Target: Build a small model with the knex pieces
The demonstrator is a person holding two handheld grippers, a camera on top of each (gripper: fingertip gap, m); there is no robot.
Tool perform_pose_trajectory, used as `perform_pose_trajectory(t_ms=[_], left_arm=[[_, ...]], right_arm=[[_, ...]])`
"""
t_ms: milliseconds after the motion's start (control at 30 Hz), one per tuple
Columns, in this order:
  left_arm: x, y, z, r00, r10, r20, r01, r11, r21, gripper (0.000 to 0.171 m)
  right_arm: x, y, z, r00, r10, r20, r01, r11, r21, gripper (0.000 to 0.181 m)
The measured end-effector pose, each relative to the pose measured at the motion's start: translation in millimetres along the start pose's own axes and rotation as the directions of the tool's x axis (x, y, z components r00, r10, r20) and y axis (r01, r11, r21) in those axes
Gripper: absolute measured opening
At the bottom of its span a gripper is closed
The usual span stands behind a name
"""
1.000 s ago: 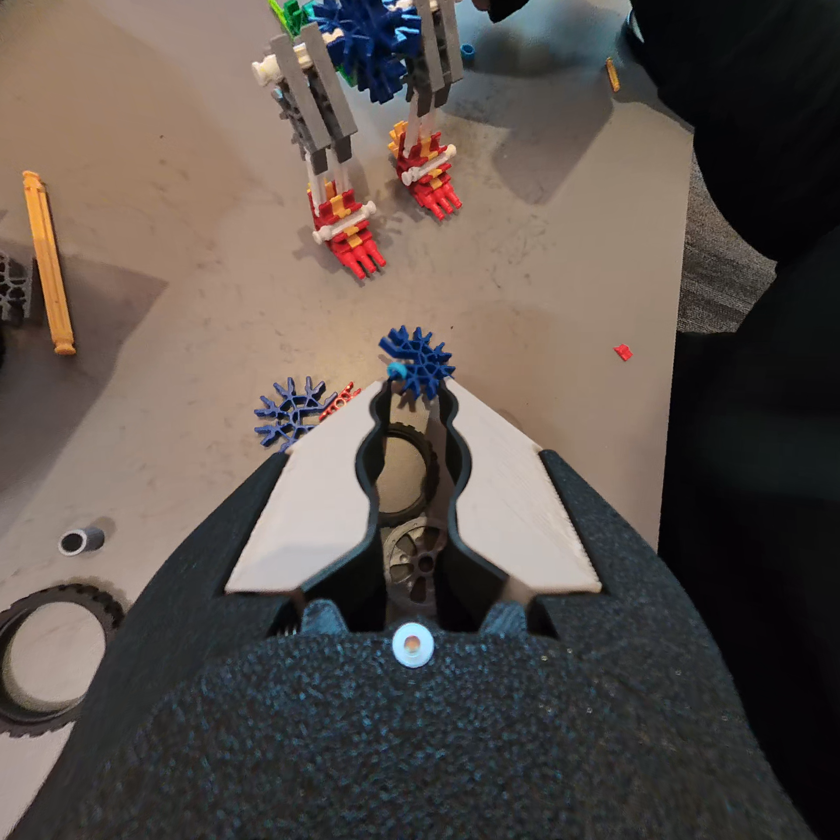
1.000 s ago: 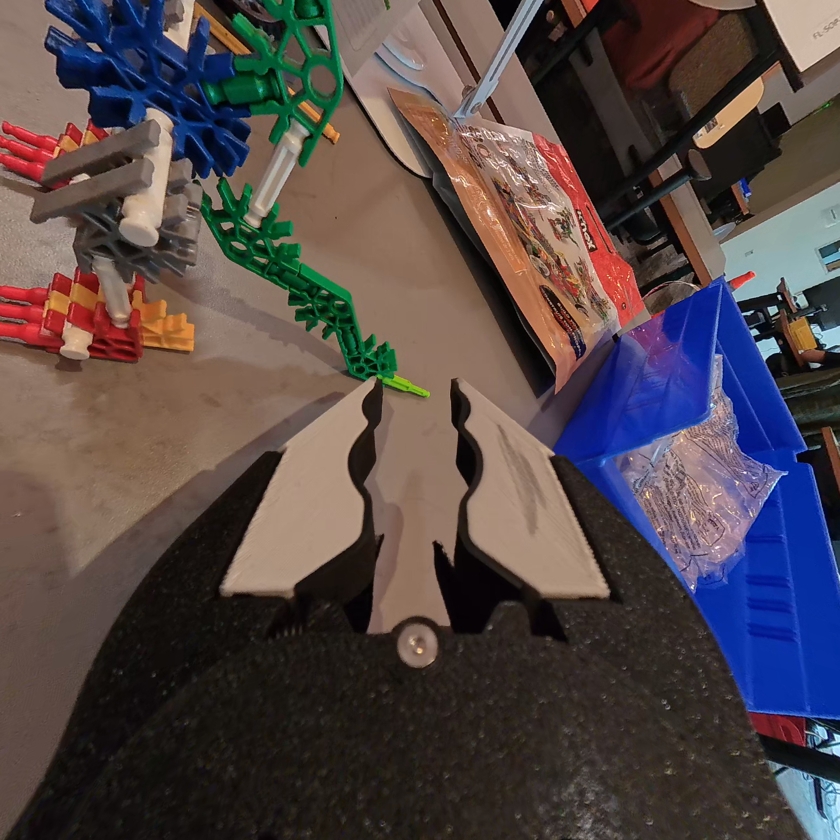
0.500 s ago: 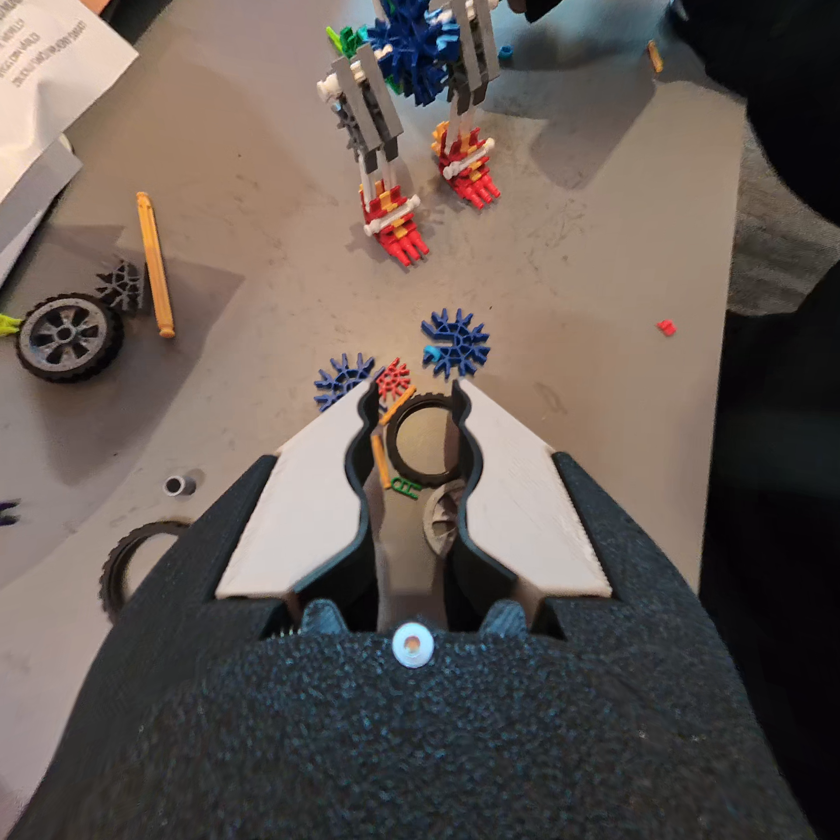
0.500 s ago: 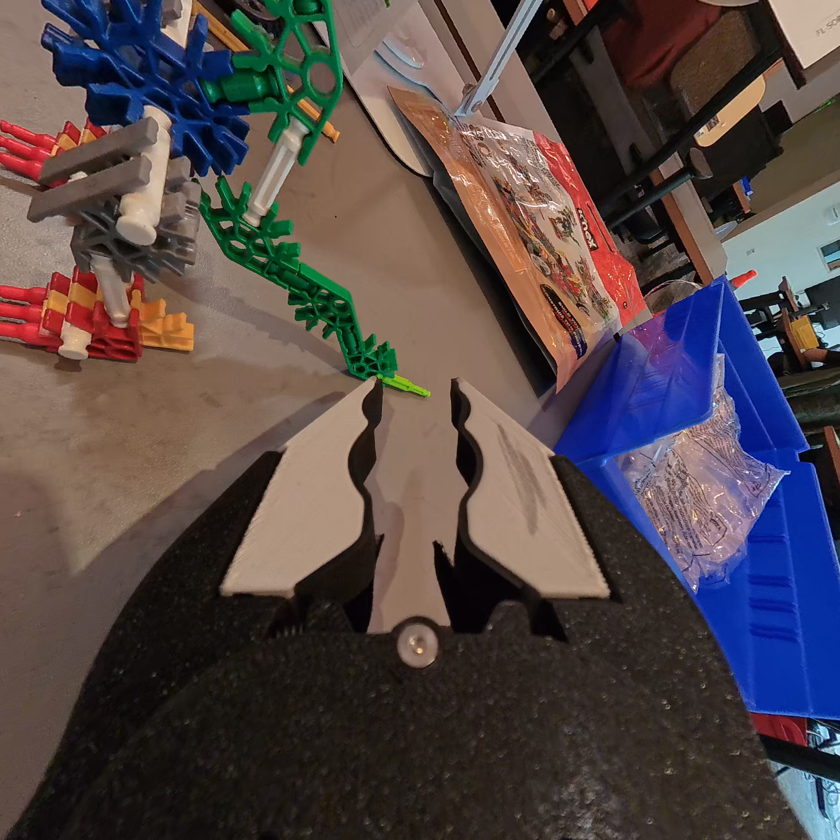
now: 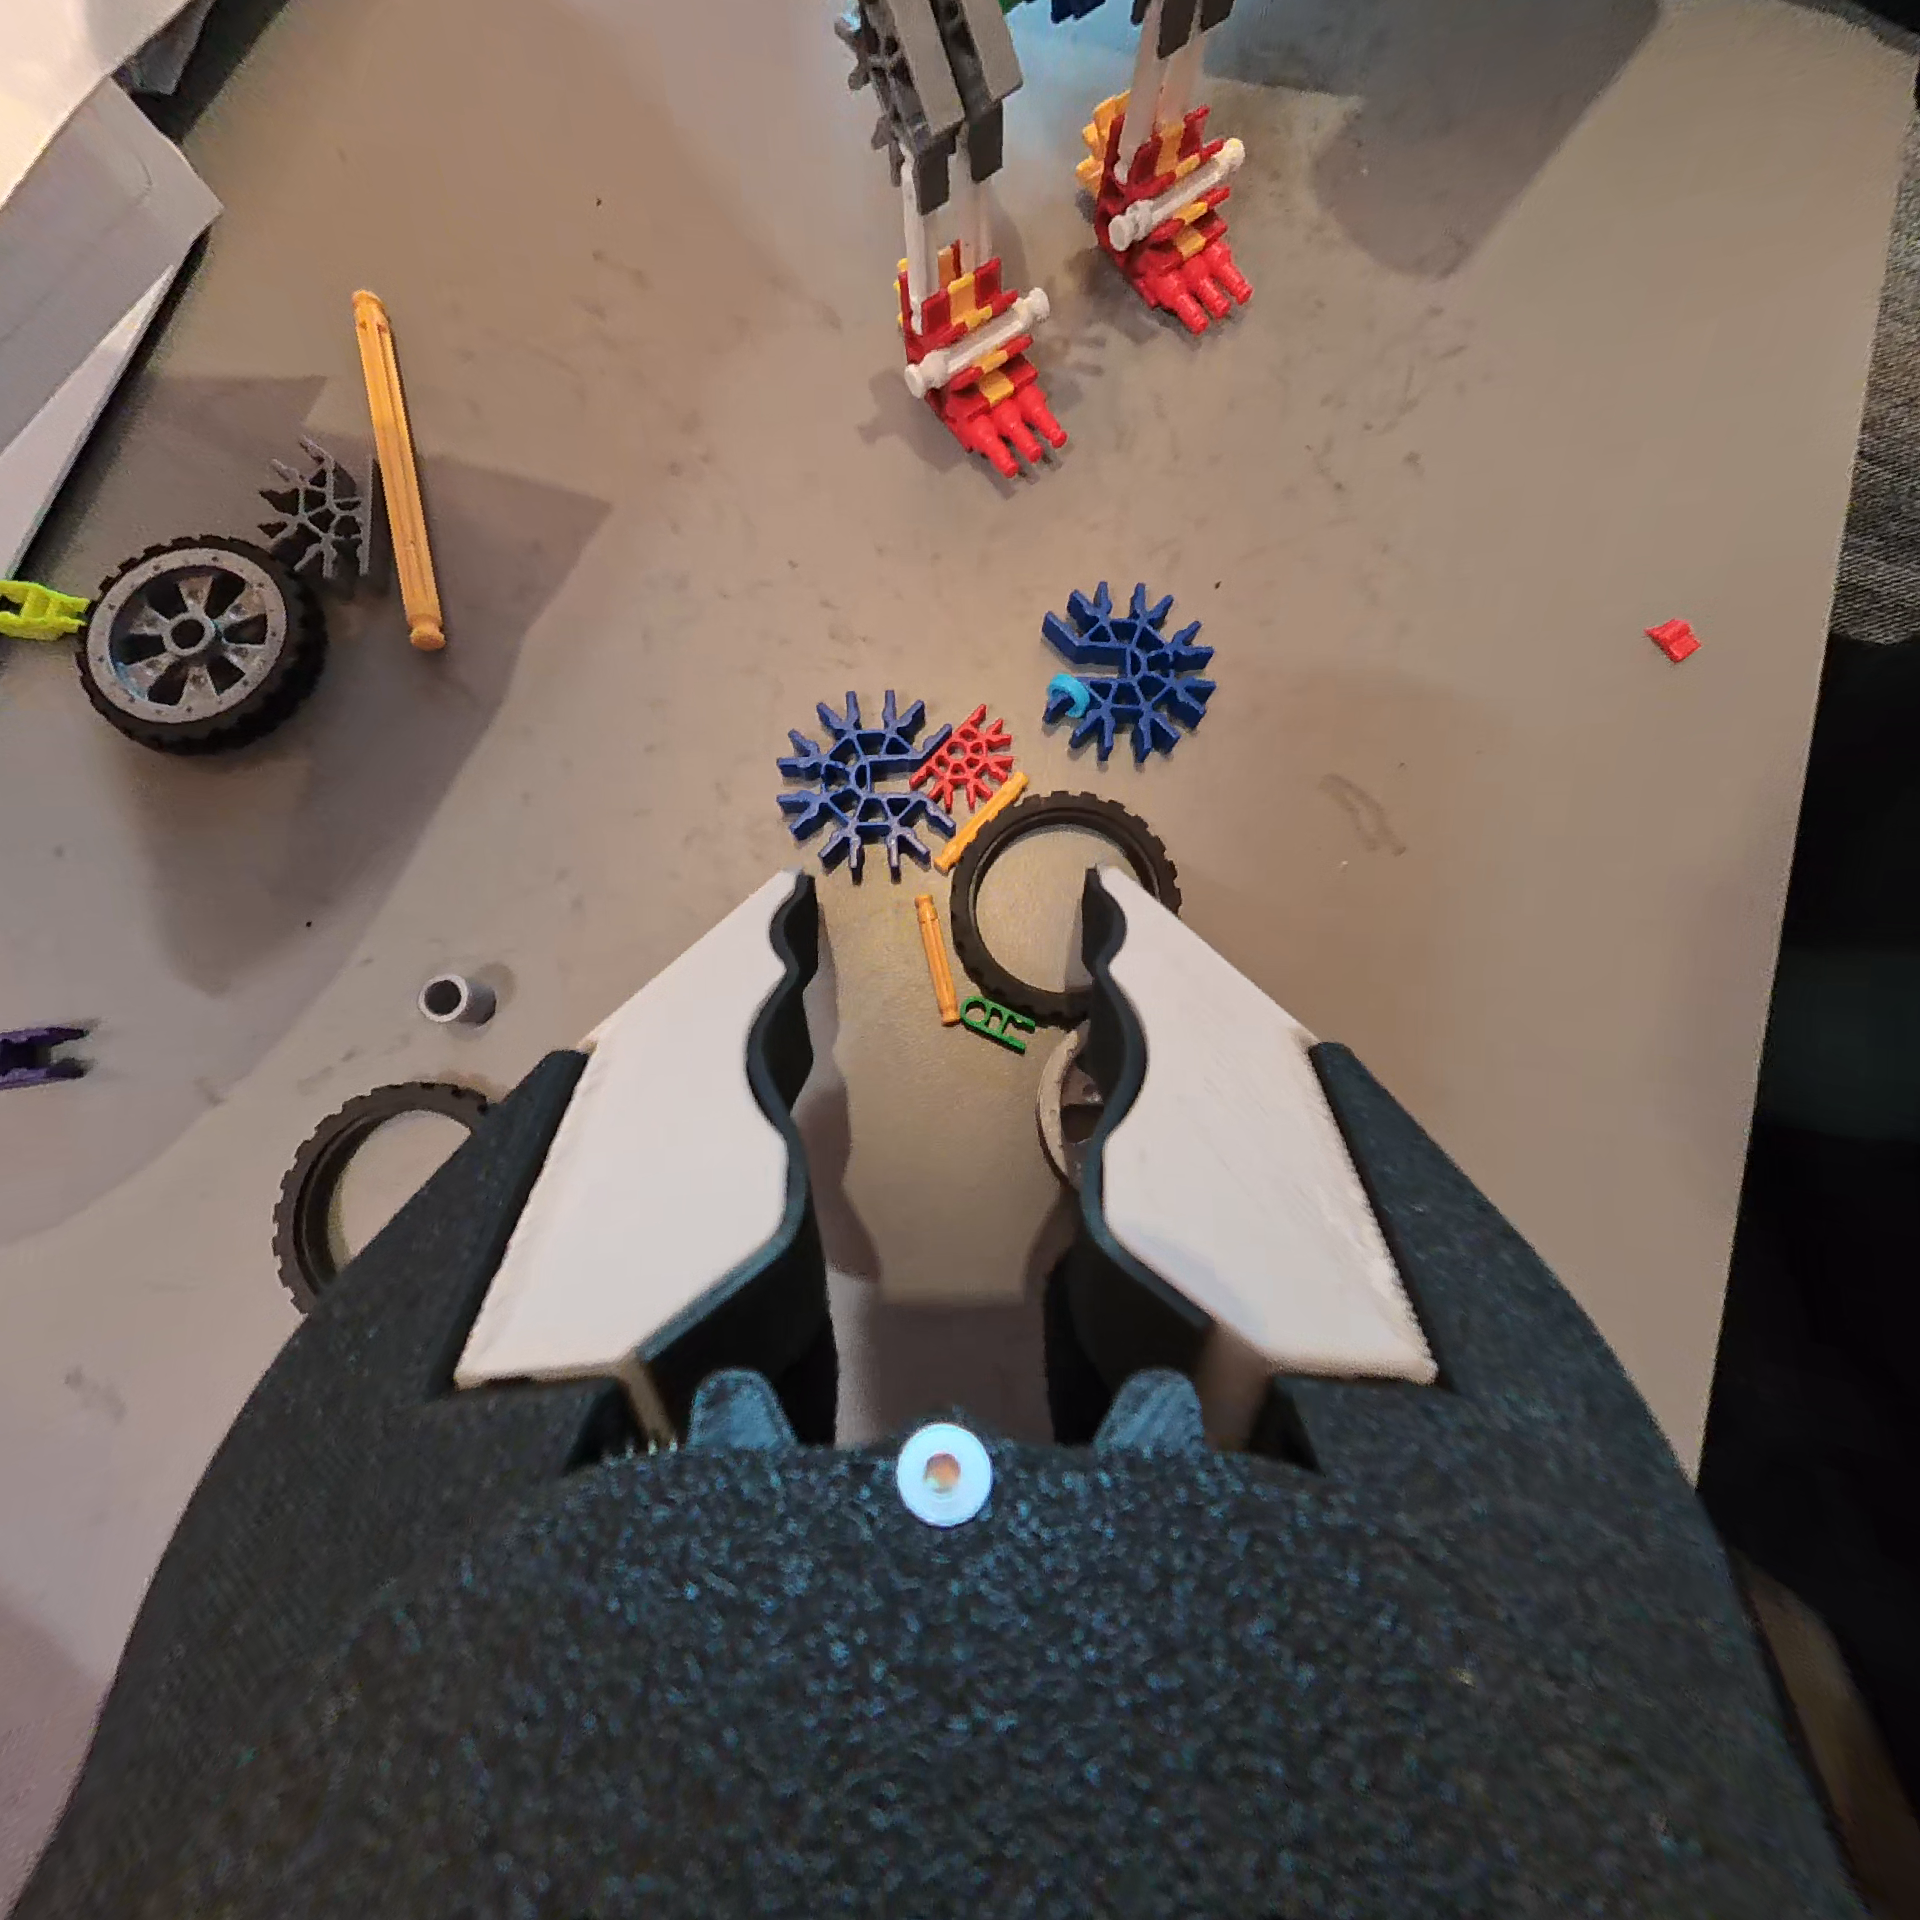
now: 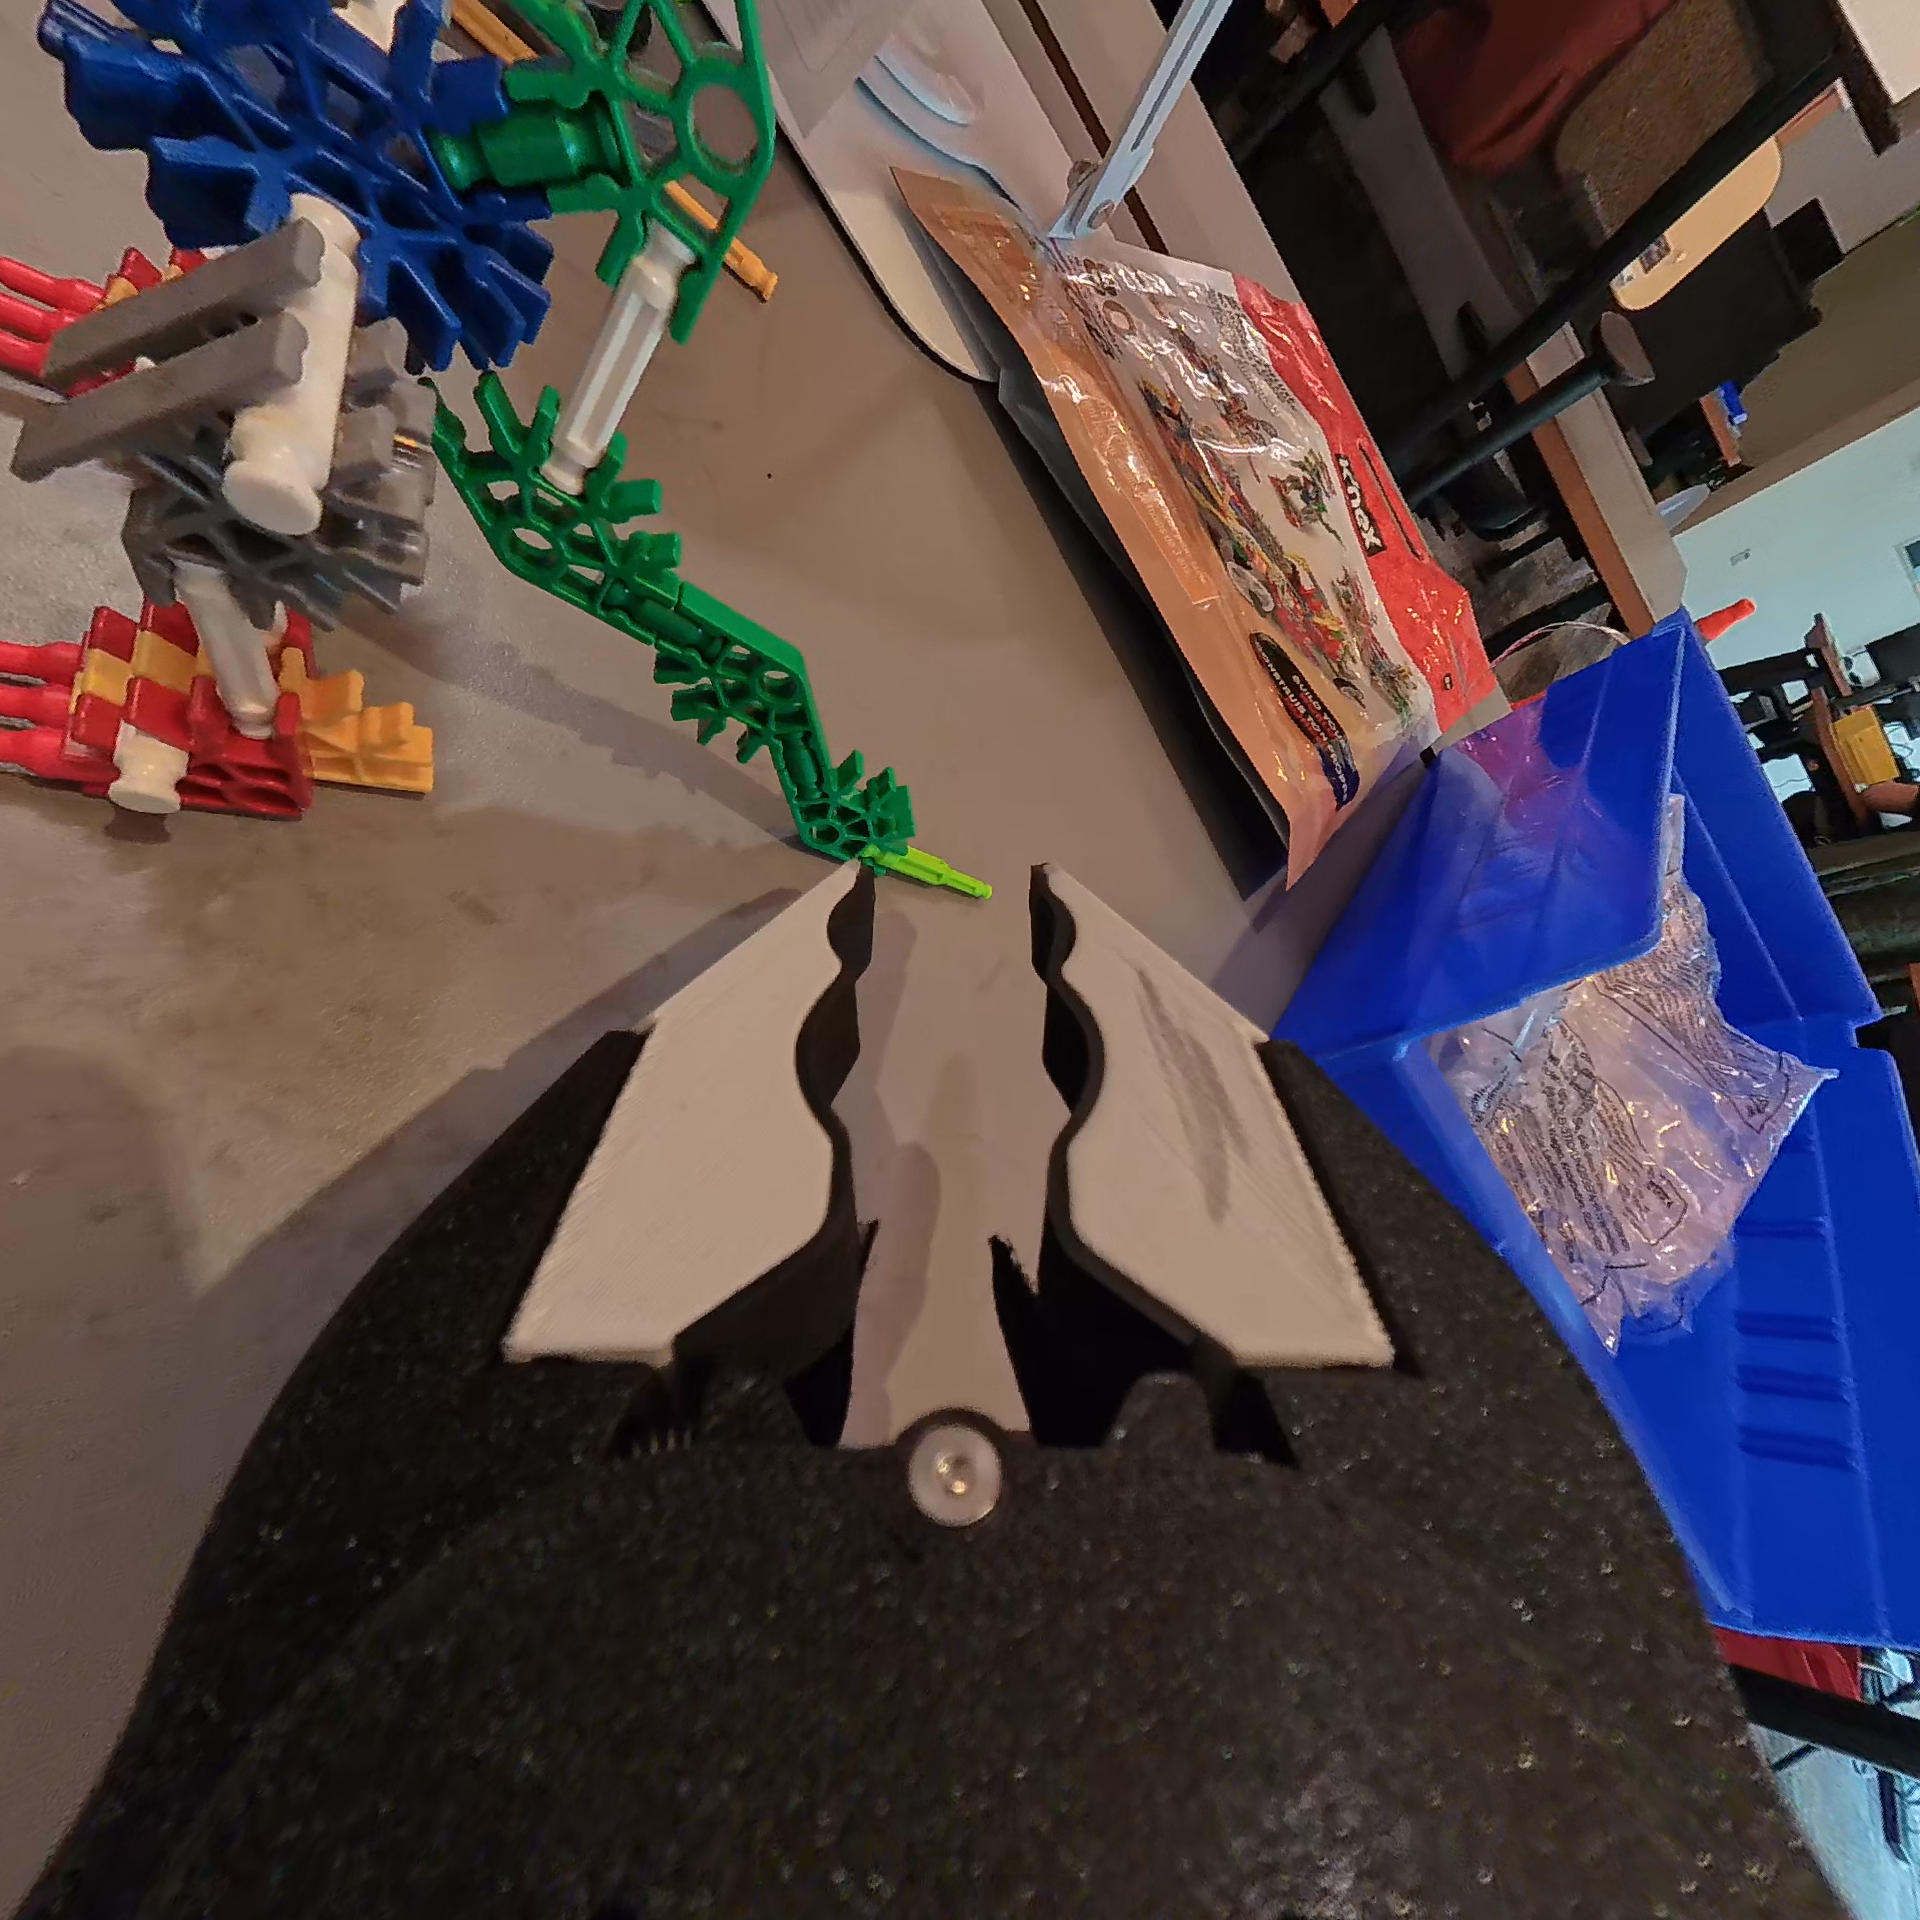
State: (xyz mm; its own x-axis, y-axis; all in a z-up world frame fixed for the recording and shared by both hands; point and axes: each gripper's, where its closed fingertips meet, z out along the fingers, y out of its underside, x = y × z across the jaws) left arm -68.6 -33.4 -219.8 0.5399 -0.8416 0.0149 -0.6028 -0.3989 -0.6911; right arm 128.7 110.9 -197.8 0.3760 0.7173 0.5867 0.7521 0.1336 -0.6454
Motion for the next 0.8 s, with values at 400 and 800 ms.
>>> perform_pose_trajectory(t_ms=[400,800], left_arm=[[1,-1,2,0.998,0.057,0.013,-0.056,0.998,-0.012,0.047],[-32,-17,-16,0.966,0.259,0.018,-0.259,0.966,-0.03,0.042]], right_arm=[[9,-3,-2,0.999,0.025,-0.037,-0.024,0.999,0.025,0.029],[-37,-85,-78,0.995,-0.013,0.102,-0.018,0.954,0.298,0.025]])
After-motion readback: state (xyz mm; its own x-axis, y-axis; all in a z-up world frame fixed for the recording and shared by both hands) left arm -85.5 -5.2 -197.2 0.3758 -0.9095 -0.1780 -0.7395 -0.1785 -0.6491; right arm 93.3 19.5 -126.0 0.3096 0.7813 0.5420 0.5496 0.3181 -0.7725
